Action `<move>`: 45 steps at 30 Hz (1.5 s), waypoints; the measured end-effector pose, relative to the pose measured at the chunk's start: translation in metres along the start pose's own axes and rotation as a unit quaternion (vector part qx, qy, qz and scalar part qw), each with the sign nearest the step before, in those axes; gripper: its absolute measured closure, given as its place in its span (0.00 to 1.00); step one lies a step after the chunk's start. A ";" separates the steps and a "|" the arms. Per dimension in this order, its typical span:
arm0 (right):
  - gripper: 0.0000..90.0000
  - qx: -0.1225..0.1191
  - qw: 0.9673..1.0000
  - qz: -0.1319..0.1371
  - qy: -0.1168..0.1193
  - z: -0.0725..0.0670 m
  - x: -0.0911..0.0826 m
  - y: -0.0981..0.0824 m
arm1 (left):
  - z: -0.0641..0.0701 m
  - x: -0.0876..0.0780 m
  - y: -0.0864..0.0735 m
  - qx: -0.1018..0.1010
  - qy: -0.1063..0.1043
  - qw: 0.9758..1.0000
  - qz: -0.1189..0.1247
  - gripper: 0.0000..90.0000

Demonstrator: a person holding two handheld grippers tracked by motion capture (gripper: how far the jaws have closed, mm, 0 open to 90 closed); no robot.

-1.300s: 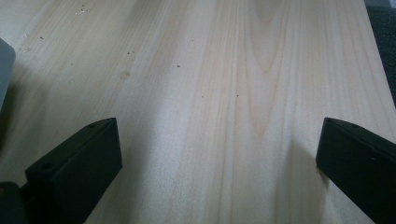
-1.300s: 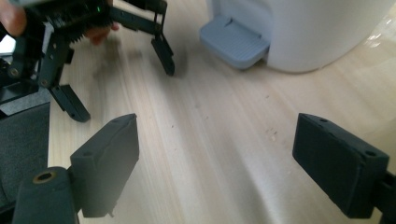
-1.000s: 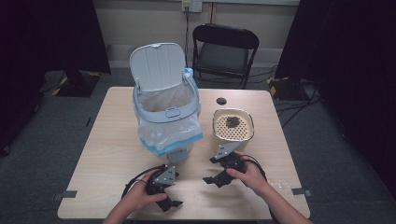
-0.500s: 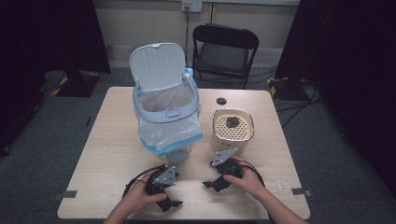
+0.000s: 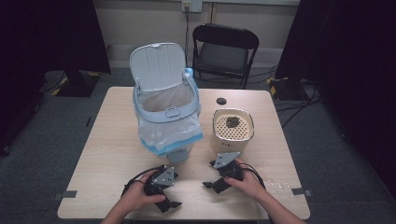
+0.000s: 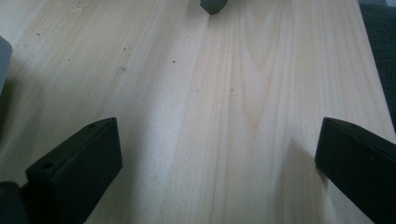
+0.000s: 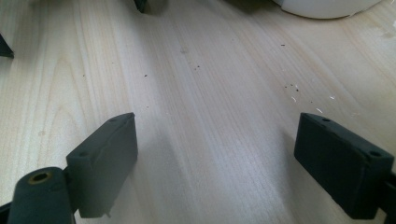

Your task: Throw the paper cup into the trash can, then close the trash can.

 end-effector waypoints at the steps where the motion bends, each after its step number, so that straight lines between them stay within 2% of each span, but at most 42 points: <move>1: 0.14 0.000 1.000 0.000 0.000 0.000 0.000 0.000 | 0.001 -0.002 -0.001 -0.001 -0.007 1.000 -0.009 0.00; 3: 0.14 0.000 1.000 0.000 0.000 0.000 0.000 0.000 | 0.000 -0.006 -0.001 0.004 -0.005 1.000 -0.005 0.07; 4: 0.14 -0.001 1.000 0.000 0.000 0.000 0.000 0.000 | -0.001 -0.008 -0.002 0.010 -0.004 1.000 -0.003 0.13; 5: 0.14 -0.001 1.000 0.000 0.000 0.000 0.000 0.000 | 0.000 -0.011 -0.002 -0.008 -0.006 1.000 -0.002 0.20; 6: 0.14 0.000 1.000 0.000 0.000 0.000 0.000 0.000 | 0.000 -0.012 -0.003 -0.011 -0.006 1.000 0.001 0.20; 8: 0.14 0.000 1.000 0.000 0.000 0.000 0.000 0.000 | 0.000 -0.019 -0.007 -0.012 -0.004 1.000 -0.009 0.18; 9: 0.14 0.000 1.000 0.000 0.000 0.000 0.000 0.000 | 0.001 -0.021 -0.007 -0.022 -0.006 1.000 0.005 0.18; 11: 0.14 0.000 1.000 0.000 0.000 0.000 0.000 0.000 | -0.001 -0.028 -0.008 -0.027 -0.007 1.000 0.012 0.18; 16: 0.13 0.000 1.000 -0.001 -0.001 -0.001 0.000 0.000 | -0.004 -0.055 -0.016 -0.047 -0.002 0.999 0.022 0.18; 19: 0.13 0.000 1.000 -0.001 -0.001 -0.001 0.000 0.000 | -0.008 -0.073 -0.019 -0.067 0.006 0.997 0.027 0.18; 24: 0.13 0.000 1.000 -0.001 -0.001 -0.001 0.000 0.000 | -0.020 -0.101 -0.017 -0.092 0.017 0.995 0.027 0.18; 29: 0.13 0.000 1.000 -0.001 -0.001 -0.001 0.000 0.000 | -0.031 -0.125 -0.011 -0.102 0.033 0.994 0.037 0.18; 36: 0.13 0.000 1.000 -0.002 -0.002 -0.001 0.000 0.000 | -0.043 -0.150 -0.008 -0.104 0.049 0.993 0.008 0.18; 40: 0.13 0.000 1.000 -0.001 -0.001 -0.001 0.000 0.000 | -0.052 -0.164 -0.007 -0.128 0.056 0.990 0.026 0.18; 45: 0.13 0.000 1.000 -0.001 -0.001 -0.001 0.000 0.000 | -0.064 -0.180 -0.003 -0.140 0.068 0.987 0.035 0.18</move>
Point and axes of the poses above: each handheld gripper's, and its own axes: x roughly forward along the jaws, y roughly out of its top, z roughly to its right, the point moved 5 cm from there along x, roughly forward along the jaws, and after that the axes turned 2 degrees about -x, right-handed, at the moved point
